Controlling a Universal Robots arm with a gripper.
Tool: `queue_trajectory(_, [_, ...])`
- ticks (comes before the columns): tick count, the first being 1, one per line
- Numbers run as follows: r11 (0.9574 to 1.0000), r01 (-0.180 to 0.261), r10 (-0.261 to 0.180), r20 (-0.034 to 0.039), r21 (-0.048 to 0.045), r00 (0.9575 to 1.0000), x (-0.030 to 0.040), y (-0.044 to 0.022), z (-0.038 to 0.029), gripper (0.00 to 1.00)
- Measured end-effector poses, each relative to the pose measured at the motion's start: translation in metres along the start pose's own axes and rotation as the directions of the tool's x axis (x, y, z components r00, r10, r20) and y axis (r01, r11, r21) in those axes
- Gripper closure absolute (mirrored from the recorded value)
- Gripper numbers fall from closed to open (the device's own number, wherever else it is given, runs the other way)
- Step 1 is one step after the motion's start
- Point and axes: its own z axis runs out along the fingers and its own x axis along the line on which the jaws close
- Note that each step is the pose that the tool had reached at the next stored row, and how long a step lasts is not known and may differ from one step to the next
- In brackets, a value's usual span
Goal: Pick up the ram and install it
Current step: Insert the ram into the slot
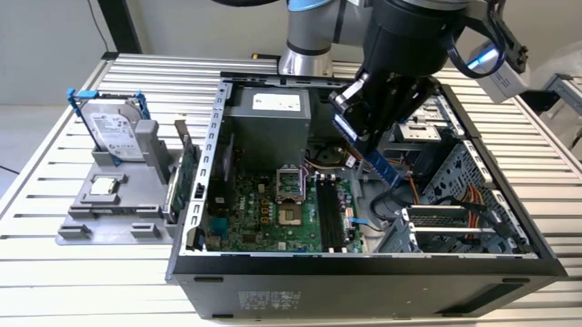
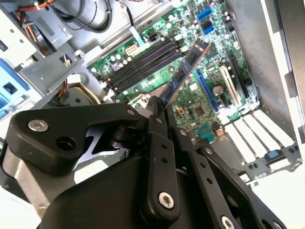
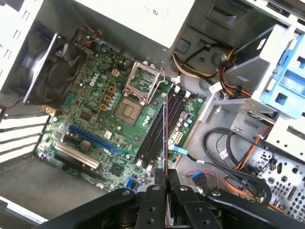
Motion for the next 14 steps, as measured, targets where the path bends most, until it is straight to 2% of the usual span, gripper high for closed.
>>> queue_trajectory(3, [0.9991,-0.042,0.042,0.0005,-0.0004,0.9991,0.0001,0.0000,0.0001,1.00])
queue_trajectory(7, [0.9953,-0.097,0.097,0.0008,-0.0007,0.9953,0.0000,0.0000,0.0000,1.00])
queue_trajectory(10, [0.9907,-0.136,0.136,0.0012,-0.0010,0.9907,0.0000,0.0000,0.0000,1.00])
queue_trajectory(14, [0.9822,-0.188,0.188,0.0016,-0.0014,0.9822,0.0000,0.0000,0.0000,1.00])
